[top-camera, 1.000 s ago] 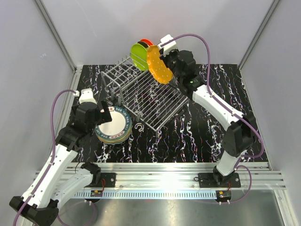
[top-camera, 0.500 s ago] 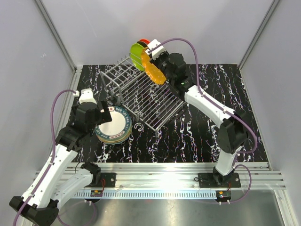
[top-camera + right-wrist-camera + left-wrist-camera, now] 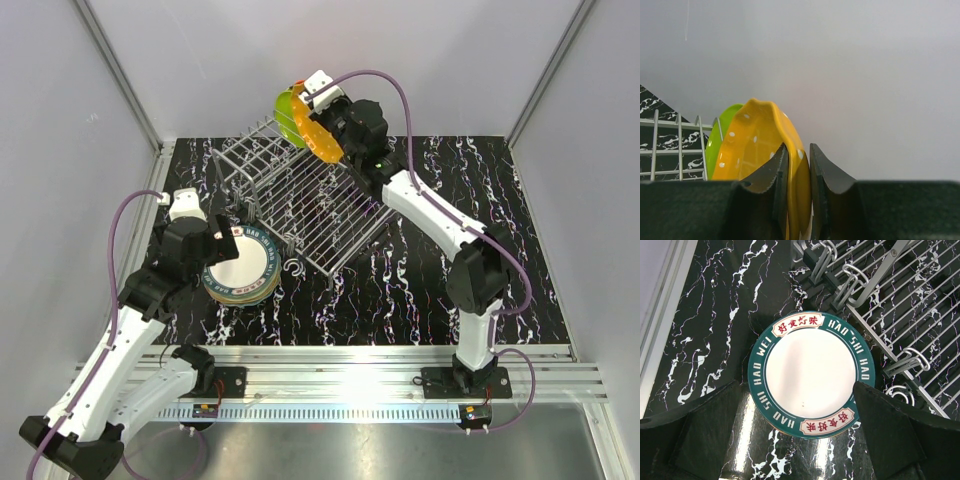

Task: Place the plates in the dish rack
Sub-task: Insert the plate into the dish rack

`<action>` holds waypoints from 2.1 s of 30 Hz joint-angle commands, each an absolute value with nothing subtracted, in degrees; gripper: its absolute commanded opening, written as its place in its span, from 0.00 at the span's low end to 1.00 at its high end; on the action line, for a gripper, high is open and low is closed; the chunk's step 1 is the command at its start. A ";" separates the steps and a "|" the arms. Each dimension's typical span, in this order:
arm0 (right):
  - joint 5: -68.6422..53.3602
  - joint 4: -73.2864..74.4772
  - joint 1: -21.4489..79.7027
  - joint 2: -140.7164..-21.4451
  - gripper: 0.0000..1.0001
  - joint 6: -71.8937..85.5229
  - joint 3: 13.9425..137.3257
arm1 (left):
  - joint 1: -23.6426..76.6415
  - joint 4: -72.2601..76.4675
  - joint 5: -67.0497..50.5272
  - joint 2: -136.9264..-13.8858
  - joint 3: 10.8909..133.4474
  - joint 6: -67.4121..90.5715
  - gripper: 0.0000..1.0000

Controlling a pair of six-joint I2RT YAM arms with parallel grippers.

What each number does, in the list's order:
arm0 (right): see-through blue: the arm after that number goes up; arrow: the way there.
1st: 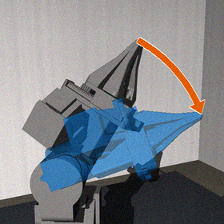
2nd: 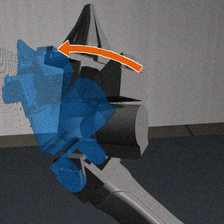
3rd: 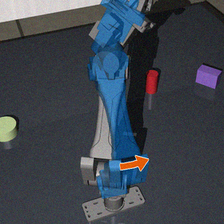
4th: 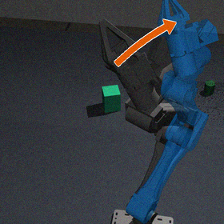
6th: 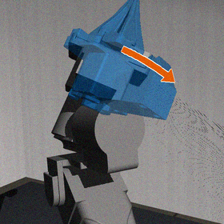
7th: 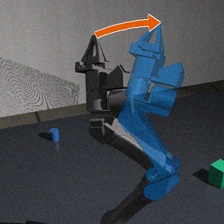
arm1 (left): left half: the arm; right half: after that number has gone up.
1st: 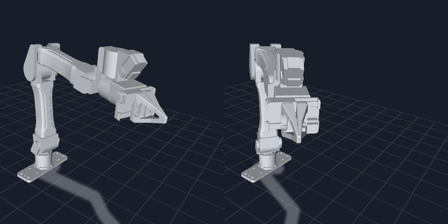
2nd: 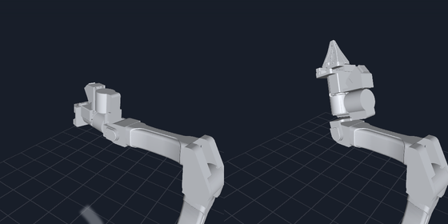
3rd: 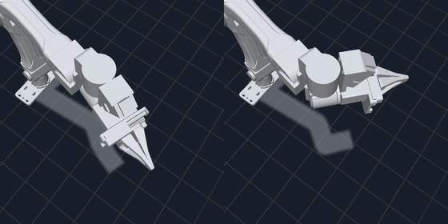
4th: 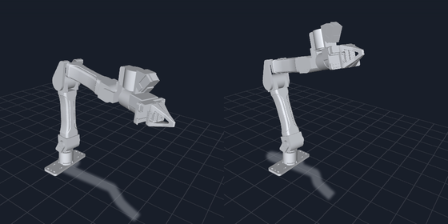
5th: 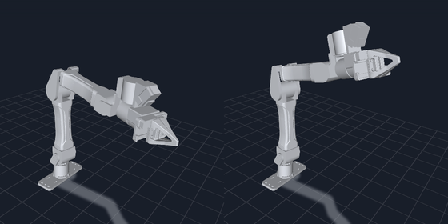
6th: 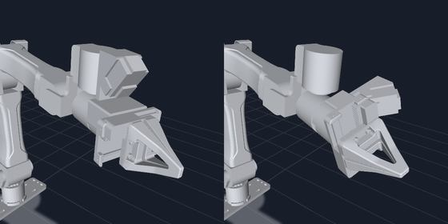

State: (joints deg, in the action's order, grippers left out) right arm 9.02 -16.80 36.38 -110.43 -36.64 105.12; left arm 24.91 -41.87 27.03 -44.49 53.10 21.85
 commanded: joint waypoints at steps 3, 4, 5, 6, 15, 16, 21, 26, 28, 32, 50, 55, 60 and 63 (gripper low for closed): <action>6.33 -28.92 37.53 -109.77 0.00 -37.53 110.39 | 25.58 -39.37 28.92 -44.65 53.26 21.36 0.99; 6.15 -29.09 37.62 -110.30 0.00 -38.14 110.65 | 25.75 -39.37 28.92 -44.82 53.26 21.36 0.99; 6.07 -29.18 37.79 -110.65 0.00 -38.49 110.83 | 25.93 -39.37 28.92 -44.91 53.26 21.36 0.99; 6.06 -29.09 37.88 -111.00 0.00 -39.02 111.09 | 26.01 -39.29 28.92 -44.91 53.35 21.36 0.99; 3.78 -30.15 38.14 -114.61 0.00 -42.01 113.72 | 26.80 -39.46 29.62 -44.91 53.26 21.36 0.99; 3.61 -30.23 38.14 -115.13 0.00 -42.10 114.17 | 26.81 -39.38 29.71 -44.91 53.35 21.36 0.99; 3.08 -30.32 38.14 -117.42 0.00 -42.71 117.76 | 27.07 -39.64 29.88 -45.00 53.26 21.36 0.99; 2.90 -30.32 38.14 -119.79 0.00 -42.98 120.76 | 27.16 -39.55 30.06 -45.00 53.26 21.36 0.99; 2.64 -29.80 38.14 -120.85 0.00 -42.89 122.60 | 27.25 -39.55 30.06 -45.09 53.26 21.36 0.99; 2.29 -29.27 38.14 -122.52 0.00 -42.80 124.80 | 27.25 -39.64 30.15 -45.09 53.35 21.36 0.99; 4.66 -38.05 38.32 -125.59 0.00 -43.51 126.12 | 28.21 -39.64 30.50 -45.35 53.35 21.27 0.99; 5.88 -40.07 38.32 -127.09 0.00 -42.36 127.53 | 28.48 -39.64 30.67 -45.35 53.26 21.27 0.99; 6.86 -43.42 38.41 -127.53 0.00 -42.45 128.06 | 28.56 -39.64 30.85 -45.53 53.35 21.27 0.99; 6.59 -43.77 38.32 -127.70 0.00 -42.63 128.50 | 28.74 -39.64 30.94 -45.53 53.26 21.27 0.99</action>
